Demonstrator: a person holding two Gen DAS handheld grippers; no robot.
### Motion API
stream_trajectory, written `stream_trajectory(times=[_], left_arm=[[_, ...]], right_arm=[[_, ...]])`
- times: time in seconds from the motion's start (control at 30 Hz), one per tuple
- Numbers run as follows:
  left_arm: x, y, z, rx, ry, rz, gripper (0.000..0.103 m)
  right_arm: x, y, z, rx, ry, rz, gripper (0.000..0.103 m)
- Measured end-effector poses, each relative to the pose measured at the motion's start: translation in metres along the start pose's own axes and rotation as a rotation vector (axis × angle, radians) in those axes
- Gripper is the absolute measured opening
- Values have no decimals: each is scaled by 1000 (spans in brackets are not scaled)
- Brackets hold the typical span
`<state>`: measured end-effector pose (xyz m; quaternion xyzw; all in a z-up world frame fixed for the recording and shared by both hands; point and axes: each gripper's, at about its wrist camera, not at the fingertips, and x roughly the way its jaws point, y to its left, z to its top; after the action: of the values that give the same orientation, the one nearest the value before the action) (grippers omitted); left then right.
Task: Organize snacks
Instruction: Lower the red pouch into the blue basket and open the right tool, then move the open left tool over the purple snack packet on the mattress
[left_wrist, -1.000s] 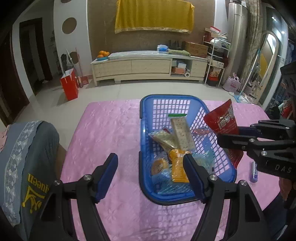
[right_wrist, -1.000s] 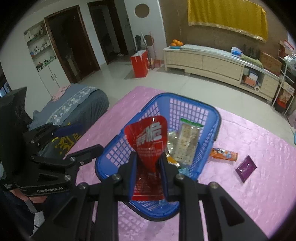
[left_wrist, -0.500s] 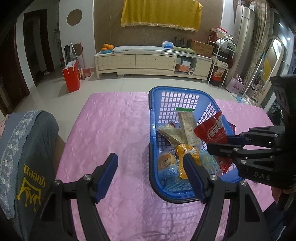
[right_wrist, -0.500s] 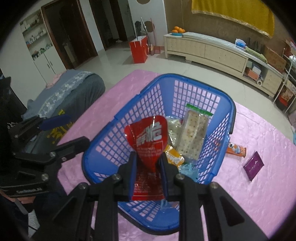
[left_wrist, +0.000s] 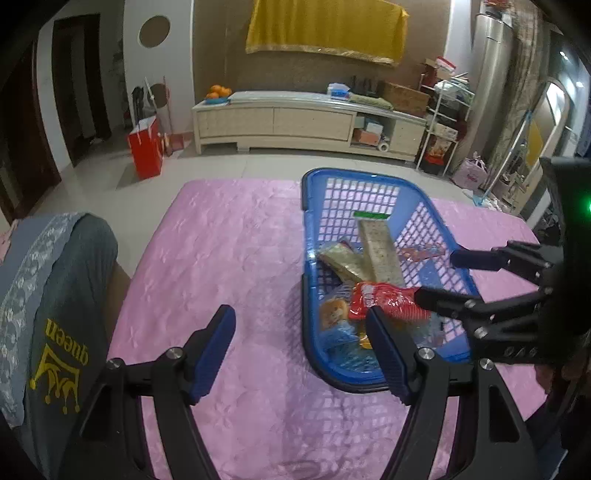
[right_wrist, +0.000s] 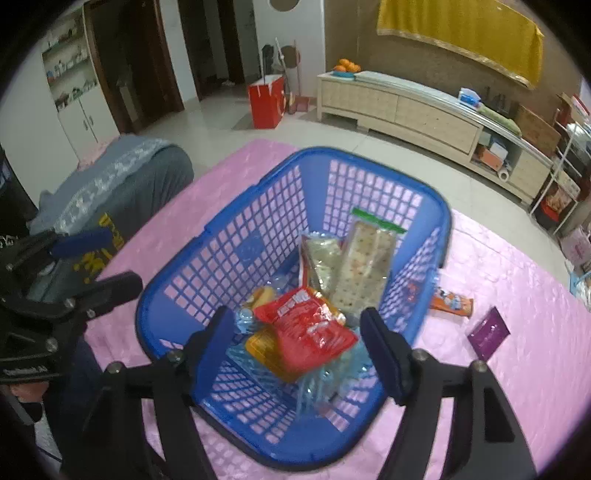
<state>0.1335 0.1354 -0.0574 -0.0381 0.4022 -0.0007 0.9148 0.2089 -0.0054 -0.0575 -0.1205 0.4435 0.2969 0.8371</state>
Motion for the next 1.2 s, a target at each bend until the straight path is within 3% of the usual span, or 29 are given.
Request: stream_trajectory(times=[0.13, 0.37, 0.63, 0.9, 1.2], left_arm=[[-11, -14, 1, 24, -24, 0, 82], [-27, -52, 10, 60, -57, -16, 82], [-28, -109, 14, 154, -72, -67, 82], [-8, -177, 22, 242, -58, -131, 82], [46, -233, 27, 223, 32, -155, 82]], right_arm=[[-26, -13, -3, 19, -35, -1, 79], [-79, -45, -15, 64, -91, -38, 83], [-119, -81, -43, 102, -124, -142, 85], [-134, -125, -74, 162, -118, -191, 85], [-125, -187, -94, 257, -95, -225, 85]])
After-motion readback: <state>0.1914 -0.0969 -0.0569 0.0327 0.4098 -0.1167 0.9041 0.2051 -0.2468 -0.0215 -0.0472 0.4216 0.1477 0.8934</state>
